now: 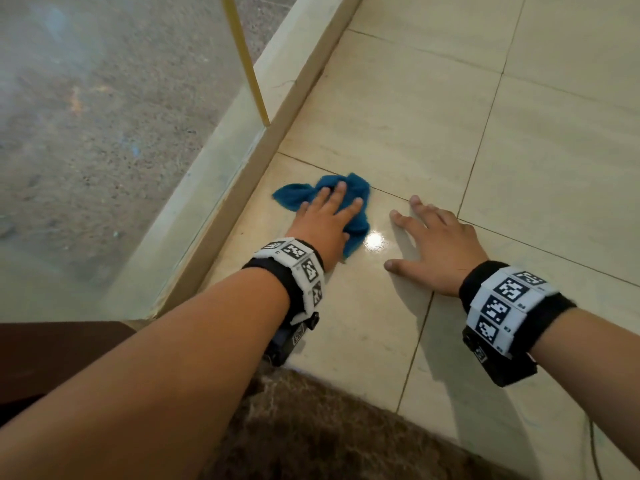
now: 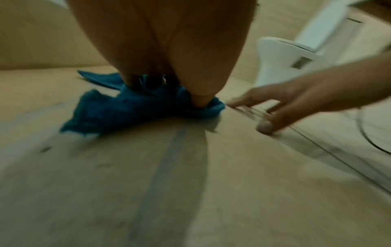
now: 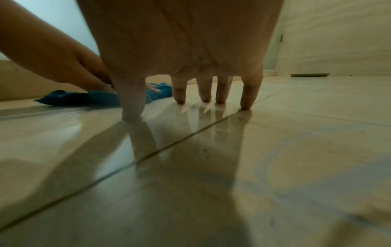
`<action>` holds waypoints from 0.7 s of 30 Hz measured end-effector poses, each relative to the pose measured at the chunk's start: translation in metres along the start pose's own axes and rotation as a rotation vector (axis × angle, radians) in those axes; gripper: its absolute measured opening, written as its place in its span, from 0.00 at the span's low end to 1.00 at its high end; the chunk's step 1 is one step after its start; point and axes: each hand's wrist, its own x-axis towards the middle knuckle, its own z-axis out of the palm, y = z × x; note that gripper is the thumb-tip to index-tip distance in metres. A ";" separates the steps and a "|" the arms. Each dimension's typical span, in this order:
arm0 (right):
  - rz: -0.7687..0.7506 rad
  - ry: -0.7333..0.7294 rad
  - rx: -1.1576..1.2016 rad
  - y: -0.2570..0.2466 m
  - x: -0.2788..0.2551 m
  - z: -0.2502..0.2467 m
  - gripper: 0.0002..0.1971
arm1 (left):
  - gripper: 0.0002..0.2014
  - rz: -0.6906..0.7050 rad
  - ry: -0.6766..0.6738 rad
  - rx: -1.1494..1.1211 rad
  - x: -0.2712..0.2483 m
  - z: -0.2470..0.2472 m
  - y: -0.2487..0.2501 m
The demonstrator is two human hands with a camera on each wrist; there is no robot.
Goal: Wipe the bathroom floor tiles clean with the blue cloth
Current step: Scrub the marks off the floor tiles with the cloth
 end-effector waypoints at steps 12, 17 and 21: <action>-0.033 -0.003 0.018 0.000 0.004 0.001 0.43 | 0.40 -0.060 -0.055 0.029 0.044 -0.021 0.007; -0.022 0.008 0.044 0.000 0.005 0.004 0.43 | 0.40 0.087 -0.073 0.110 0.057 -0.015 0.030; -0.007 -0.003 0.040 0.000 0.006 0.003 0.44 | 0.40 -0.075 -0.085 0.020 0.050 -0.021 0.019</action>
